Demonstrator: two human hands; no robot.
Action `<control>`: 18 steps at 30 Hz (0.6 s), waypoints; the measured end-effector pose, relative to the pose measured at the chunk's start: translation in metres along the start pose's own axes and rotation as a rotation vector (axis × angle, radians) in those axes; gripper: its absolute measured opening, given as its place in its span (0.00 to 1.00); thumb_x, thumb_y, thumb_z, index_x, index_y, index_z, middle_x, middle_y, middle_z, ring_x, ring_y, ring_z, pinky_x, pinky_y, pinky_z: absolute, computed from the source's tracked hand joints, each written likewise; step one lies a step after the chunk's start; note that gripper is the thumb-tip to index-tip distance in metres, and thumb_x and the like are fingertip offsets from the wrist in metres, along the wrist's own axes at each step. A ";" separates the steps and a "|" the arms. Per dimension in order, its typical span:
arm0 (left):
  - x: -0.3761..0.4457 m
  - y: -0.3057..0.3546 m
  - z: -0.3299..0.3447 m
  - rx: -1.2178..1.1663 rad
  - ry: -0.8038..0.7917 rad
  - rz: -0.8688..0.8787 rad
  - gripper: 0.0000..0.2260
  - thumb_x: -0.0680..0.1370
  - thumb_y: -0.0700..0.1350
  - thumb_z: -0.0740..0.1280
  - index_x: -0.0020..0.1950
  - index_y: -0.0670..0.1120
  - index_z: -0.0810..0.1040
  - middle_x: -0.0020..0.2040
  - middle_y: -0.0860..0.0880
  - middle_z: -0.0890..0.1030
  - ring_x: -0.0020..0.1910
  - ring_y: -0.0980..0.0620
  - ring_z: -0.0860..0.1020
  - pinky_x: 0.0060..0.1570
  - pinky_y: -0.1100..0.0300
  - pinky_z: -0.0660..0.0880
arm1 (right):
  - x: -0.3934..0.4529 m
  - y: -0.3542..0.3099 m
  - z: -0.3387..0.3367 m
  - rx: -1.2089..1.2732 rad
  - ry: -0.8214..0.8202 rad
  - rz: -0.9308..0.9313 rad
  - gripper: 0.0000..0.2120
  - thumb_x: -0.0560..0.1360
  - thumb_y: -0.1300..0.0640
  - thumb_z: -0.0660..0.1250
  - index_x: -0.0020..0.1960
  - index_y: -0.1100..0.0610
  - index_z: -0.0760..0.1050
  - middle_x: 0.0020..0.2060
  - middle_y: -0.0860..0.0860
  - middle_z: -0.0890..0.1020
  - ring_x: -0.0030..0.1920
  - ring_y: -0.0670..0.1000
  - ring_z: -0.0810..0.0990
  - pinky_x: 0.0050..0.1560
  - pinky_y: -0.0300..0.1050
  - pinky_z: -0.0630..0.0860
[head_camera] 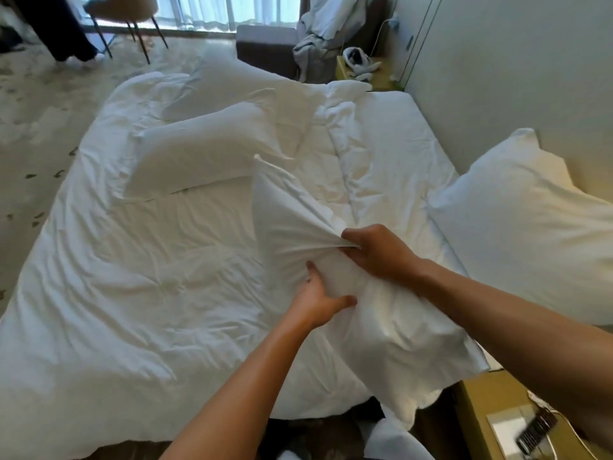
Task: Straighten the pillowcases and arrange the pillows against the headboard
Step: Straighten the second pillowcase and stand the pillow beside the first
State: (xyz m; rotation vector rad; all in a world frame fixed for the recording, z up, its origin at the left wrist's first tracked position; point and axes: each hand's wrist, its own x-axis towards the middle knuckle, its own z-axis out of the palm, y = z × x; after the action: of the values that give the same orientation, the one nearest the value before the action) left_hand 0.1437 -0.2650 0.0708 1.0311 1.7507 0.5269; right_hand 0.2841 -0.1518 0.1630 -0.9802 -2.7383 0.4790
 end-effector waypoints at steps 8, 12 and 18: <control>0.017 0.076 0.073 0.259 0.074 0.045 0.39 0.74 0.63 0.71 0.77 0.43 0.64 0.71 0.43 0.74 0.65 0.44 0.77 0.62 0.49 0.77 | -0.057 0.122 -0.048 -0.180 -0.049 -0.071 0.10 0.82 0.50 0.67 0.50 0.56 0.82 0.41 0.52 0.85 0.40 0.58 0.83 0.41 0.55 0.79; 0.035 0.105 0.098 0.363 0.060 0.039 0.38 0.77 0.61 0.69 0.81 0.47 0.61 0.78 0.43 0.66 0.74 0.42 0.70 0.70 0.48 0.71 | -0.090 0.199 -0.030 -0.027 -0.091 0.244 0.12 0.81 0.44 0.69 0.48 0.53 0.80 0.43 0.54 0.85 0.46 0.59 0.84 0.45 0.52 0.78; 0.072 0.139 0.135 0.406 0.052 0.008 0.37 0.76 0.61 0.70 0.81 0.53 0.62 0.79 0.45 0.66 0.75 0.43 0.69 0.72 0.48 0.69 | -0.148 0.295 0.017 0.259 -0.070 0.679 0.12 0.76 0.46 0.73 0.42 0.54 0.79 0.40 0.52 0.82 0.46 0.57 0.81 0.43 0.51 0.74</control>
State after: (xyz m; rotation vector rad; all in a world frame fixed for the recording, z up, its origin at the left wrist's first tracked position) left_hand 0.3112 -0.1445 0.0794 1.3127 1.9468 0.2053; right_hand 0.5635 -0.0357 0.0297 -1.8257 -2.2472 0.9514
